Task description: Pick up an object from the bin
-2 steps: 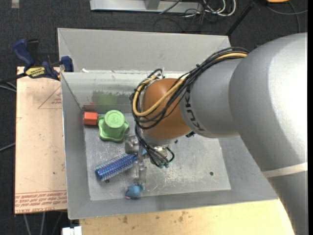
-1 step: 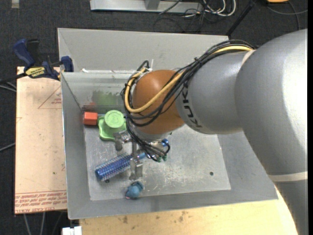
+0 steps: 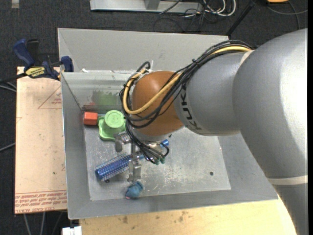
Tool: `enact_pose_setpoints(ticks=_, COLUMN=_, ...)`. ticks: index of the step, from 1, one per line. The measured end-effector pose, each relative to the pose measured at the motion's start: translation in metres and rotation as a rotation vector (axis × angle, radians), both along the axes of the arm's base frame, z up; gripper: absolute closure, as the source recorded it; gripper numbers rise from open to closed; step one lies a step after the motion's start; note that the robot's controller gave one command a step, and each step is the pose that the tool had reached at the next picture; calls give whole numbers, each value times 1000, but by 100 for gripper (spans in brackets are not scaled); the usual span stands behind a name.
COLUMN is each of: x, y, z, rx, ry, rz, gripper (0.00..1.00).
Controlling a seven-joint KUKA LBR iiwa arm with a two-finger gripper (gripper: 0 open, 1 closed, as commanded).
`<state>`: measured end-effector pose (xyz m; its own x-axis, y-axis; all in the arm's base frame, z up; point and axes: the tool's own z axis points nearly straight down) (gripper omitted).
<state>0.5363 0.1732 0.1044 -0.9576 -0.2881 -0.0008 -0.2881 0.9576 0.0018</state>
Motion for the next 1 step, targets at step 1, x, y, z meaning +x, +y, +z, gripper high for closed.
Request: enact_pose_setpoints(ticks=1, x=-2, y=1, z=-36, rx=-1, ry=1, rz=63, gripper=0)
